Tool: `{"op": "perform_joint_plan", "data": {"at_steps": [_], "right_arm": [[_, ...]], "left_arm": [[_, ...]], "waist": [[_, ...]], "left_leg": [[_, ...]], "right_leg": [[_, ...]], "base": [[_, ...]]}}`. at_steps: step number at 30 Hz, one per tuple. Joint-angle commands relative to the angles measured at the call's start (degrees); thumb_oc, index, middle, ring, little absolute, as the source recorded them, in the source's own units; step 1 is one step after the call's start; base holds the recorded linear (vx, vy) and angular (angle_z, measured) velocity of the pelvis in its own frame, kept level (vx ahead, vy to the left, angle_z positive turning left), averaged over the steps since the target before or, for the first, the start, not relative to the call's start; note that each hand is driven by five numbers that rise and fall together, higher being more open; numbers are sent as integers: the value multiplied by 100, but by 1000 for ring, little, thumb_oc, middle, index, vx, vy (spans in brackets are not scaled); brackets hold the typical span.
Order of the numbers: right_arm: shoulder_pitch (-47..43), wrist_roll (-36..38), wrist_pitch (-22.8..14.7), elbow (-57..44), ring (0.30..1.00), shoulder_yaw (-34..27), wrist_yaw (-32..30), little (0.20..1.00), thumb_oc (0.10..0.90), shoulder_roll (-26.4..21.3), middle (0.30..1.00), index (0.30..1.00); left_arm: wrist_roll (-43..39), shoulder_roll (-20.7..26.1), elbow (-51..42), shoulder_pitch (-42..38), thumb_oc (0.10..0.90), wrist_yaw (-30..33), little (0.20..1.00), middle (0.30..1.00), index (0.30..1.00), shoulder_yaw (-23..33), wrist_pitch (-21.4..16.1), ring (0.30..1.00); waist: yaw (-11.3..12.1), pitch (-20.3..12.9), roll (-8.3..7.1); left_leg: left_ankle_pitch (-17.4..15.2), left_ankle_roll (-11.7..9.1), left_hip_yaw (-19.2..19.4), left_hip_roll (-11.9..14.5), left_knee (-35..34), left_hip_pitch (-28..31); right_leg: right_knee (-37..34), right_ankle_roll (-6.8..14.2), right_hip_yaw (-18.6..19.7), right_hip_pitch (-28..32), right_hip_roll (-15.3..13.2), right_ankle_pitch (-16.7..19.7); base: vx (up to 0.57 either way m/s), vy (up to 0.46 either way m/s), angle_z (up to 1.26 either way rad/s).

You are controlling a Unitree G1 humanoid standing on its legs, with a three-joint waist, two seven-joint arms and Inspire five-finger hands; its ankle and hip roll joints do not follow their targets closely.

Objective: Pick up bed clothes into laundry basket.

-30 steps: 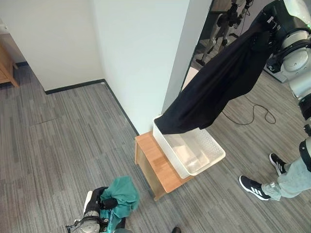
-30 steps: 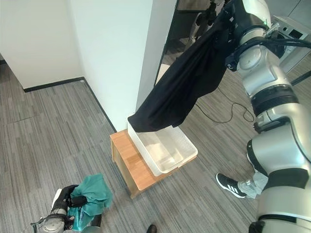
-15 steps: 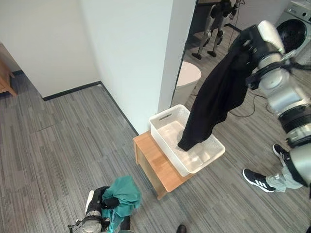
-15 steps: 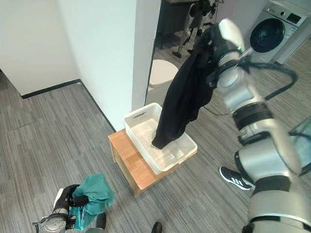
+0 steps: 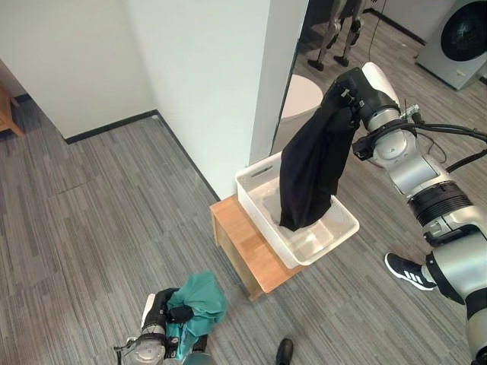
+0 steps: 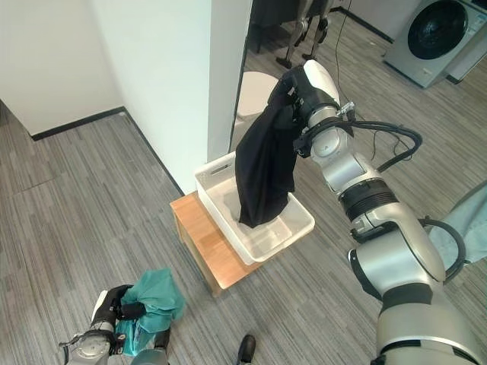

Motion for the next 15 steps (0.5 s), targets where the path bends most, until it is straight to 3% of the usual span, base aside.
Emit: {"op": "perform_joint_plan", "data": {"at_steps": [1,6,8,9,15], "right_arm": [[-777,157,-151,605,300,-514,-472,300,400,-194,300,300],[-921,781,-145,1549,319,-980,-646,319,413,-105,319,319],[-950,855,-148,1533,533,-976,-634,533,555,-106,533,533],[-938,908,-142,1477,900,-1012,-659,900,800,-82,900,900],[-885,901,-183,1199,900,-953,-641,900,800,-152,900,900]], "left_arm": [[-17,209,-365,-377,400,91,300,300,300,-297,-322,300],[-53,260,-355,-446,400,106,300,300,300,-350,-312,300],[-66,255,-332,-444,400,95,300,300,300,-349,-302,300],[-81,242,-326,-436,400,103,300,300,300,-357,-294,300],[-93,208,-298,-438,400,83,300,300,300,-363,-268,300]], "waist": [[109,-27,-255],[134,123,-165],[129,144,-160],[125,154,-157],[96,156,-189]], "left_leg": [[-249,-45,102,-26,1,-33],[-191,-60,81,-36,1,-202],[-175,-65,95,-21,1,-239],[-176,-65,107,-20,1,-241],[-185,-62,138,-6,1,-218]], "right_leg": [[30,561,9,286,-506,159],[30,574,-10,125,-505,178],[30,579,-17,78,-506,186],[30,579,-17,69,-506,186],[30,578,-30,81,-506,170]], "base": [[-42,13,1],[-52,13,6],[-44,8,-1],[-39,10,-5],[-5,3,-2]]}}
